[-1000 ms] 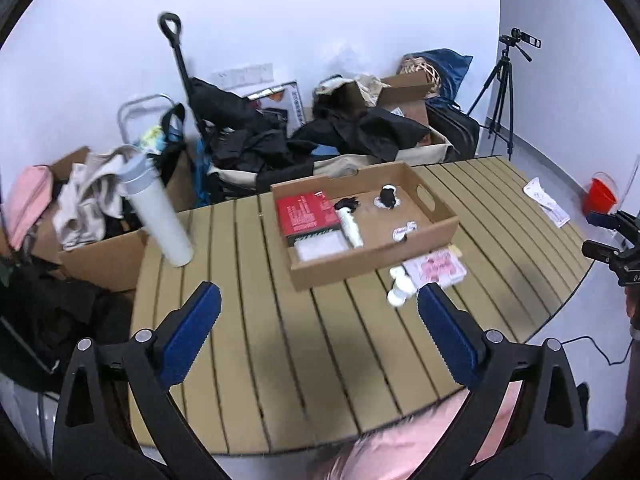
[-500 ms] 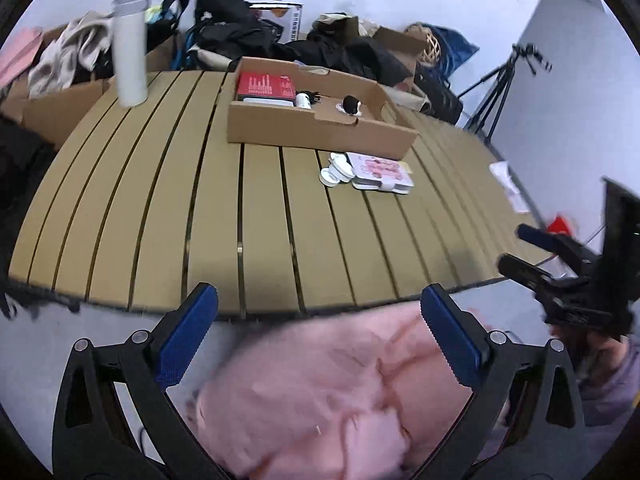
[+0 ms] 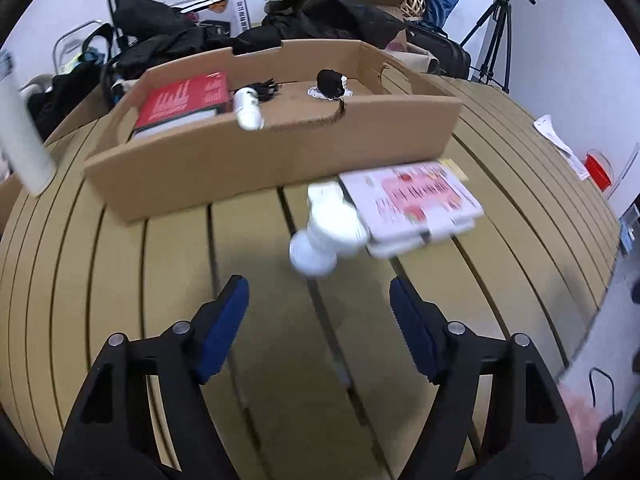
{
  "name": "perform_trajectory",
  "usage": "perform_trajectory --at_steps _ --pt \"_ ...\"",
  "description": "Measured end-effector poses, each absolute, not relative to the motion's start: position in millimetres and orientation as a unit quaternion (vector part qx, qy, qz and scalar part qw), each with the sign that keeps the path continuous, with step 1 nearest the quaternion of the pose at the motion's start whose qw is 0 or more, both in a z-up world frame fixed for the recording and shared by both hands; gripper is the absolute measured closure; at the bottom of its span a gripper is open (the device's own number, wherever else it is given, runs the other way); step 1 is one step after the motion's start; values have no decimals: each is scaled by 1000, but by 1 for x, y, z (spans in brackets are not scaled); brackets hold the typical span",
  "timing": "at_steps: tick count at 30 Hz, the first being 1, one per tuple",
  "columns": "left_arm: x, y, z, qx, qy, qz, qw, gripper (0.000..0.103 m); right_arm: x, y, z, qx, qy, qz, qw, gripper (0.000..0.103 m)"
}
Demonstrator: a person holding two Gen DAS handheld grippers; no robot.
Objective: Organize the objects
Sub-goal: 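Grasp the small white lid with the left gripper while the right reaches the larger white lid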
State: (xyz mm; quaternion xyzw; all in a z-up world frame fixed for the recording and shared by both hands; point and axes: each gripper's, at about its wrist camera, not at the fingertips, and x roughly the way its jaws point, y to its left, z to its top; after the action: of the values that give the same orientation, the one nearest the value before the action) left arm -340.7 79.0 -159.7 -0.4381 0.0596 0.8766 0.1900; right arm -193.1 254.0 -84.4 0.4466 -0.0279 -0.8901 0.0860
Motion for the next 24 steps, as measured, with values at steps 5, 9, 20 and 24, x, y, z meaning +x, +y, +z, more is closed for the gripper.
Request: perform_trajectory --at_steps 5,9,20,24 --pt "-361 88 -172 -446 80 869 196 77 -204 260 -89 452 -33 -887 90 38" --pt "-346 76 -171 -444 57 866 222 77 -225 245 -91 450 -16 -886 109 38" --pt "-290 -37 -139 -428 -105 887 142 77 -360 139 -131 443 29 -873 202 52" --pt "-288 -48 -133 -429 -108 889 121 77 -378 113 -166 462 54 -865 188 92"
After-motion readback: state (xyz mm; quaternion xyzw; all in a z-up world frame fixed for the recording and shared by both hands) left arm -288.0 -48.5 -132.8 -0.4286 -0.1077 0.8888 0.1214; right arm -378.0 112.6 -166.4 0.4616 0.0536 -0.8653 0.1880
